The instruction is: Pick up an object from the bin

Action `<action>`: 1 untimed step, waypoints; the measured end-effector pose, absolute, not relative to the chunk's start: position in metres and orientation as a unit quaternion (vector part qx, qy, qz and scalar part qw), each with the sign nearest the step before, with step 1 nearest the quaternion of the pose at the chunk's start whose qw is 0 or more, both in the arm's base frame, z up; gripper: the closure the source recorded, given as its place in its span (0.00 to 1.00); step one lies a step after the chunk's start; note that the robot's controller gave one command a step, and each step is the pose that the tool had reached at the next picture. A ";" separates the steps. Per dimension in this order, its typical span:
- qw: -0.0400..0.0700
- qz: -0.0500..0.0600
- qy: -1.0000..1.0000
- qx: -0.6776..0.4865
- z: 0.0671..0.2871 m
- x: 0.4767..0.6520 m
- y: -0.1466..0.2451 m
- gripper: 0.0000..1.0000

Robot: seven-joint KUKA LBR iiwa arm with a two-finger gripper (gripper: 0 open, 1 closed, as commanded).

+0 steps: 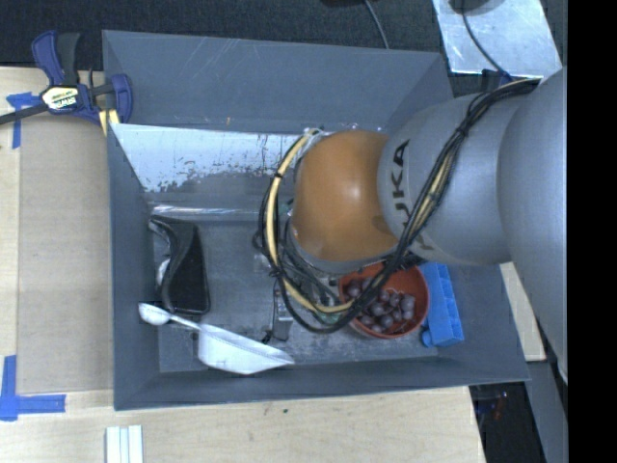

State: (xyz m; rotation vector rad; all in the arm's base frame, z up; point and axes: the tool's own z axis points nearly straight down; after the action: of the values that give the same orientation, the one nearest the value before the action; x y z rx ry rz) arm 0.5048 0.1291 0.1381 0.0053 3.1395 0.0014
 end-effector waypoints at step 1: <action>0.001 0.001 0.998 0.064 0.087 0.535 0.118 0.00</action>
Offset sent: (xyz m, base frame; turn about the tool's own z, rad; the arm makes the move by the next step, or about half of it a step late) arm -0.0134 -0.0077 0.0178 0.0001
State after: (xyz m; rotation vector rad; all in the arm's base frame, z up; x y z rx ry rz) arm 0.5348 0.1182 0.0869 0.2014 3.1328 0.0019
